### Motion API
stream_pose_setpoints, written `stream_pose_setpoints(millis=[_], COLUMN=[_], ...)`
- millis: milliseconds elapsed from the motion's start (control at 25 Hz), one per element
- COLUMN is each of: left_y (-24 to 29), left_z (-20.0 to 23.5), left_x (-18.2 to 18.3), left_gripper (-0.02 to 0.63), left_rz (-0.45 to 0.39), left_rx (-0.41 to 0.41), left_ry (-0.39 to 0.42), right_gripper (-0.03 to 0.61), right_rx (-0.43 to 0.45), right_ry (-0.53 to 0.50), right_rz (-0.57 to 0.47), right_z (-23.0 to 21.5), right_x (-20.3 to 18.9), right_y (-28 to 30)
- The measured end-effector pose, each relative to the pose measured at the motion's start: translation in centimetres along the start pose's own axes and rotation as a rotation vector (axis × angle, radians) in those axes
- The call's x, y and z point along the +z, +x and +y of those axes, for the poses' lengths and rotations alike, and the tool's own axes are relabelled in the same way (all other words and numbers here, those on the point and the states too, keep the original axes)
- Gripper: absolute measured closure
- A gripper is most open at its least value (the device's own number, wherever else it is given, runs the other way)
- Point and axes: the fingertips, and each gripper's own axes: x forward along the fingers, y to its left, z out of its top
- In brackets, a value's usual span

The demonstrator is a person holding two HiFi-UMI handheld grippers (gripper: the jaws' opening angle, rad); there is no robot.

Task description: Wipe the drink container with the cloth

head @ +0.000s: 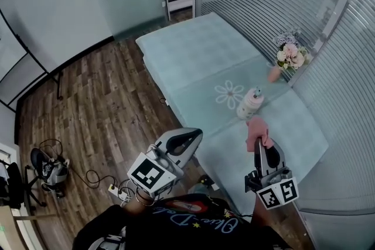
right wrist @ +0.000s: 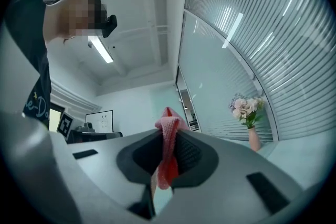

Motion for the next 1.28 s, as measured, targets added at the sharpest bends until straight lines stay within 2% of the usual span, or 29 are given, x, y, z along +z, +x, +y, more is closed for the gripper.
stream_pose_setpoints(millis=[320, 520, 680, 960, 1080, 1280], left_y=[5.1, 7.3, 8.1, 11.6, 12.7, 13.4], left_z=[1.5, 1.6, 2.9, 5.5, 6.6, 7.3], left_x=[-0.8, -0.4, -1.6, -0.5, -0.6, -1.8], left_gripper=[0.609, 0.609, 0.609, 0.609, 0.609, 0.609], left_rz=[0.042, 0.022, 0.073, 0.028, 0.042, 0.07], left_rx=[-0.017, -0.051, -0.064, -0.136, -0.152, -0.166], left_ry=[-0.009, 0.013, 0.0, -0.023, -0.018, -0.045], right_gripper=[0.551, 0.551, 0.551, 0.551, 0.551, 0.551], right_rx=[-0.069, -0.09, -0.052, 0.015, 0.01, 0.045], right_ry=[0.017, -0.034, -0.061, -0.139, -0.152, -0.257], right_rz=[-0.012, -0.008, 0.09, 0.257, 0.324, 0.462], right_z=[-8.0, -12.0, -14.2, -16.3, -17.3, -18.1], right_x=[0.3, 0.3, -1.1, -4.3, -5.7, -8.9], right_y=[1.6, 3.2, 4.9, 8.3, 9.2, 9.9])
